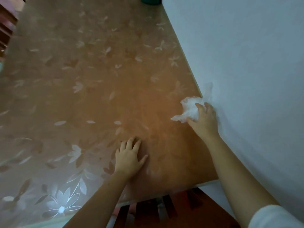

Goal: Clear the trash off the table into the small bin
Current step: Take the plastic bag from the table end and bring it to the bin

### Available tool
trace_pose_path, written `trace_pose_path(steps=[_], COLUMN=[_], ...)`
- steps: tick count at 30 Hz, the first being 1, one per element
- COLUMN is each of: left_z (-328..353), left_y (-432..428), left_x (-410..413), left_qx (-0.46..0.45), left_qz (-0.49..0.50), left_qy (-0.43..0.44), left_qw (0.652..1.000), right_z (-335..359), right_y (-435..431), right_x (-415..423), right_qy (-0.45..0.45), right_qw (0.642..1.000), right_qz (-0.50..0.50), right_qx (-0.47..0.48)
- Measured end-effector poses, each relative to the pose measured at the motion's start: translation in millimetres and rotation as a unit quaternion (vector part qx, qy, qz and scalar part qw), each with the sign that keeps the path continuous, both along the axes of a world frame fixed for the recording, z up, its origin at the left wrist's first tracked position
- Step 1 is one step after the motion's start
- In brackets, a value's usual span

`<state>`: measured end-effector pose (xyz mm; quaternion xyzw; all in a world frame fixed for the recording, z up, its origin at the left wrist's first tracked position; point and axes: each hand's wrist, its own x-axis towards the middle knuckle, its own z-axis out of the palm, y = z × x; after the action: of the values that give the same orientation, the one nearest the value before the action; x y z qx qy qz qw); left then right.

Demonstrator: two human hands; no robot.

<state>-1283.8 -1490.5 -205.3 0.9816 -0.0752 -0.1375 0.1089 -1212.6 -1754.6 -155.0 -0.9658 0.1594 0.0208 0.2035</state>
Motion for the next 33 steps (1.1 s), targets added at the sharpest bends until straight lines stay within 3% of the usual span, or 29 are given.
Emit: trace_pose_path(steps=[13, 21, 33], left_z=[-5, -5, 17], left_y=[3, 6, 43], left_x=[-2, -1, -29], left_qx=[-0.004, -0.022, -0.026], left_qz=[-0.001, -0.008, -0.009], left_qy=[-0.027, -0.043, -0.099], left_qw=[1.0, 0.999, 0.995], right_z=[-20, -9, 36], right_y=[2, 10, 67], right_x=[-5, -11, -54], right_qy=[-0.004, -0.038, -0.065], right_qw=[1.0, 0.994, 0.984], right_qz=[0.01, -0.018, 0.023], right_qx=[-0.013, 0.102, 0.166])
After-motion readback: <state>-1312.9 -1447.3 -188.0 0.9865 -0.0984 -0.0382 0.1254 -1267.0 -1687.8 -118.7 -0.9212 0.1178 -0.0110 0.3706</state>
